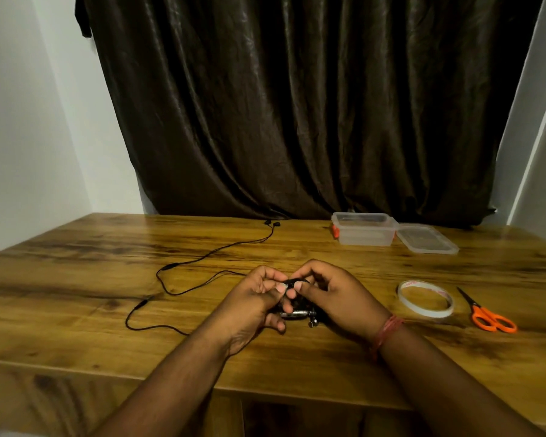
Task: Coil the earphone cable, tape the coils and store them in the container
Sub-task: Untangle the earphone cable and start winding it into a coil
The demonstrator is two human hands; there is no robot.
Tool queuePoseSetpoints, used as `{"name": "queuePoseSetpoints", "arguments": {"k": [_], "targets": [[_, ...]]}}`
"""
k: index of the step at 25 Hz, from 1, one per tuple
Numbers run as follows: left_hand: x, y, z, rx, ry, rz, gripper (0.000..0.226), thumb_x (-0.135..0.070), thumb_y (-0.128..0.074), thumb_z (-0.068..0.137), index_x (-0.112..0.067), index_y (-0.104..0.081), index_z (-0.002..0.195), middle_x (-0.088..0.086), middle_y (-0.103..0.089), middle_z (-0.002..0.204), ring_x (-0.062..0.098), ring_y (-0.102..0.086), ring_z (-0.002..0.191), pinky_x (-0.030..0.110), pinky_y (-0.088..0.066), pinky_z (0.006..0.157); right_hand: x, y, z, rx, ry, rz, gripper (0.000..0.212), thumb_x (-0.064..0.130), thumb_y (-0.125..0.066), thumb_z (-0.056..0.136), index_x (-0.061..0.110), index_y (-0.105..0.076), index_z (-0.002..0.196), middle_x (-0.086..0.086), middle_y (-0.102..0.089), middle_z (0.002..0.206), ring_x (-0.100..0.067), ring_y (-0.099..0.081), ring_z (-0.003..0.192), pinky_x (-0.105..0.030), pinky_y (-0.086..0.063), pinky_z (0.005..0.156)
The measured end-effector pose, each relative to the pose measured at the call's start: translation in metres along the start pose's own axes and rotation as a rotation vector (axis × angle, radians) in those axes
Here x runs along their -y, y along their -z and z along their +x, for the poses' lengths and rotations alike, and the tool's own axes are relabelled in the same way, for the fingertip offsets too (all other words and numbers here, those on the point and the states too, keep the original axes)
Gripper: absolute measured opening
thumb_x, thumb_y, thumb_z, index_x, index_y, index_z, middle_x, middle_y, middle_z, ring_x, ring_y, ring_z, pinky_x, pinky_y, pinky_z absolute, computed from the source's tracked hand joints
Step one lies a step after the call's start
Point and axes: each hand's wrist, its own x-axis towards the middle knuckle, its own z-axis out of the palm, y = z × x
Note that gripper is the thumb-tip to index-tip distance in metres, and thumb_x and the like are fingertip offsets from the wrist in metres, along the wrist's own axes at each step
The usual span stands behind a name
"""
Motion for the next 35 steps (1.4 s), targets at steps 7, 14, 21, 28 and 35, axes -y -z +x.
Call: {"name": "queuePoseSetpoints", "arguments": {"k": [7, 14, 21, 28, 35], "targets": [[-0.0042, 0.0023, 0.0015, 0.14, 0.008, -0.209, 0.023, -0.006, -0.058, 0.087, -0.009, -0.059, 0.11, 0.008, -0.06, 0.081, 0.013, -0.052, 0.061, 0.024, -0.046, 0.043, 0.0013, -0.0002, 0.0028, -0.082, 0.053, -0.065, 0.014, 0.02, -0.061, 0.096, 0.032, -0.067, 0.094, -0.005, -0.068, 0.086, -0.032, -0.064, 0.087, -0.055, -0.052, 0.082], [-0.0064, 0.0082, 0.0001, 0.264, 0.022, -0.257, 0.018, -0.004, -0.06, 0.085, -0.009, -0.068, 0.101, 0.007, -0.061, 0.087, 0.01, -0.049, 0.065, 0.019, -0.039, 0.044, 0.0021, 0.0012, 0.0014, -0.099, 0.088, -0.105, 0.011, 0.021, -0.058, 0.097, 0.028, -0.066, 0.094, -0.001, -0.068, 0.085, -0.027, -0.063, 0.085, -0.048, -0.051, 0.078], [-0.0045, 0.0022, 0.0006, 0.157, 0.0, -0.157, 0.018, -0.002, -0.061, 0.085, -0.007, -0.074, 0.095, 0.007, -0.066, 0.085, 0.015, -0.065, 0.074, 0.031, -0.058, 0.062, 0.0066, 0.0013, 0.0004, -0.122, 0.095, -0.146, 0.011, 0.021, -0.057, 0.097, 0.026, -0.067, 0.094, 0.002, -0.069, 0.086, -0.016, -0.064, 0.083, -0.039, -0.052, 0.076], [-0.0089, 0.0001, 0.0006, 0.094, -0.007, -0.237, 0.021, -0.004, -0.063, 0.084, -0.007, -0.068, 0.105, 0.011, -0.067, 0.086, 0.017, -0.068, 0.073, 0.033, -0.06, 0.054, 0.0057, 0.0004, 0.0011, -0.15, 0.117, -0.172, 0.008, 0.024, -0.057, 0.098, 0.026, -0.065, 0.094, 0.002, -0.068, 0.083, -0.017, -0.063, 0.079, -0.045, -0.052, 0.074], [-0.0088, 0.0027, -0.0027, 0.165, -0.018, -0.24, 0.013, -0.002, -0.057, 0.086, -0.011, -0.065, 0.088, 0.011, -0.062, 0.083, 0.009, -0.053, 0.058, 0.021, -0.048, 0.042, 0.0027, -0.0012, 0.0014, 0.011, 0.032, 0.19, 0.007, 0.013, -0.054, 0.099, 0.014, -0.061, 0.102, -0.002, -0.069, 0.088, -0.014, -0.065, 0.084, -0.033, -0.053, 0.078]]}}
